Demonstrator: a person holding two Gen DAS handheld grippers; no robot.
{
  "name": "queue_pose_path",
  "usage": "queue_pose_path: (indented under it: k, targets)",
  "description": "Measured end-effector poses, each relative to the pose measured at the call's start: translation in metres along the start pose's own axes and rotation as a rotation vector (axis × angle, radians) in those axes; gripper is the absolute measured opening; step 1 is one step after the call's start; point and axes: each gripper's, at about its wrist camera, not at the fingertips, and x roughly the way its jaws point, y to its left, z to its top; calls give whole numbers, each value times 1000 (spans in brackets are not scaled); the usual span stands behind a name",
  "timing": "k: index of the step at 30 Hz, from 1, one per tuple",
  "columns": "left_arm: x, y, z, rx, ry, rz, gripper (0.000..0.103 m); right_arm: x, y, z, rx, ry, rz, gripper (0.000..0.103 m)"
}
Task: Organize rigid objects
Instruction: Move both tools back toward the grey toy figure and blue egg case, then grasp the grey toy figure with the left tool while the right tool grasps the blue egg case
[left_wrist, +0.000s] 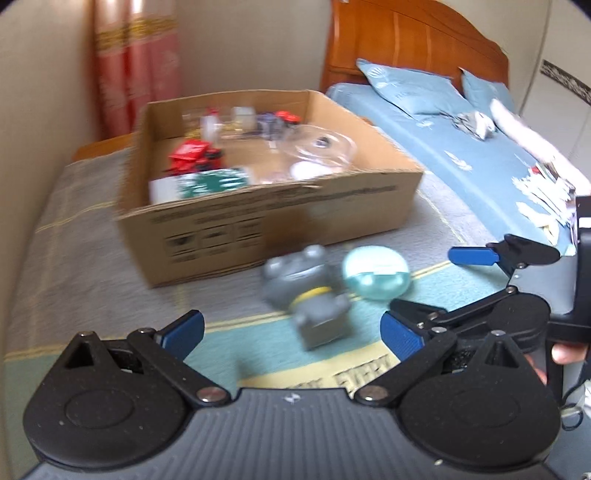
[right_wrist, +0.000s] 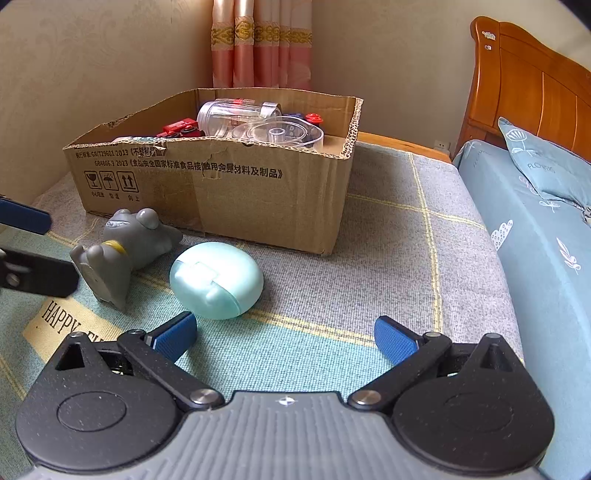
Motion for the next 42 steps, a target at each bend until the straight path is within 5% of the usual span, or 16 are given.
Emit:
queue_pose_path:
  k: [7, 22, 33, 42]
  targets:
    - [24, 4, -5, -11, 32, 96, 101, -3, -1, -3, -5, 4, 5, 103]
    - [-10, 50, -8, -93, 3, 177, 102, -6, 0, -6, -11, -9, 12, 103]
    - [14, 32, -14, -104, 50, 100, 102, -7, 0, -5, -13, -10, 15, 103]
    - [13, 36, -18, -58, 84, 221, 102, -7, 1, -4, -6, 4, 7, 103]
